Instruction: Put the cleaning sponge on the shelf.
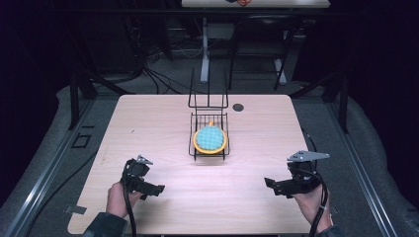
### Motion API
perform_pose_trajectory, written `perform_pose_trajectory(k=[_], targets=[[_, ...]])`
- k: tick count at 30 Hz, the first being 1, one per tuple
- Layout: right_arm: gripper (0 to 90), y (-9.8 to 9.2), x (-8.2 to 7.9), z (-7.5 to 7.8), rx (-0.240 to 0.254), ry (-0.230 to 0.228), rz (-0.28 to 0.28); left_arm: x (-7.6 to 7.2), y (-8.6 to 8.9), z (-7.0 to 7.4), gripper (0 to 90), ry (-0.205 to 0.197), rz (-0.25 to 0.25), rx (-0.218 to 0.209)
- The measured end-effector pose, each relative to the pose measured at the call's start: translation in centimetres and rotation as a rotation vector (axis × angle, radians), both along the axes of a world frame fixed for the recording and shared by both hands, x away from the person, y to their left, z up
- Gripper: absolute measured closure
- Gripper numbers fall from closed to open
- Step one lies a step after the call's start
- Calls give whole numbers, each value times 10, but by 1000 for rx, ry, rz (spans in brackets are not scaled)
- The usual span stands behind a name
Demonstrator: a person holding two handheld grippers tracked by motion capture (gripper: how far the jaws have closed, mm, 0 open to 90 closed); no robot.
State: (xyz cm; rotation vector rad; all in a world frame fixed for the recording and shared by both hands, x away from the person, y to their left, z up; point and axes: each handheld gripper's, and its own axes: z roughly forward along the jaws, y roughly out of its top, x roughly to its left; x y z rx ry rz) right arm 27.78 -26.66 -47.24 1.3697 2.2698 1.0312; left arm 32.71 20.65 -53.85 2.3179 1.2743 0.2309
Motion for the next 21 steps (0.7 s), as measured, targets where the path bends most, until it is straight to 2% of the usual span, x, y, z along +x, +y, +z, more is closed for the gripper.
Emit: perform_pose_trajectory(k=[7, 9, 11, 14, 16, 17, 21], targets=[[1, -10, -7, -25, -21, 40, -36, 0, 0, 0, 30, 1, -1, -1], [4, -13, -6, -34, -34, 34, -44, 0, 0, 1, 30, -2, -4, 1], [4, -17, -4, -41, -38, 46, -53, 0, 0, 1, 30, -6, -4, -2], [4, -21, -3, -48, -65, 51, -66, 0, 0, 1, 30, -5, -5, -1], [4, -24, -2, -51, -62, 72, -73, 0, -1, 1, 30, -4, -6, -1], [4, -25, -1, -53, -61, 64, -77, 0, -1, 1, 30, -5, -6, -2], [3, -30, 0, -57, -66, 78, -81, 1, -1, 1, 30, -2, -6, -2]])
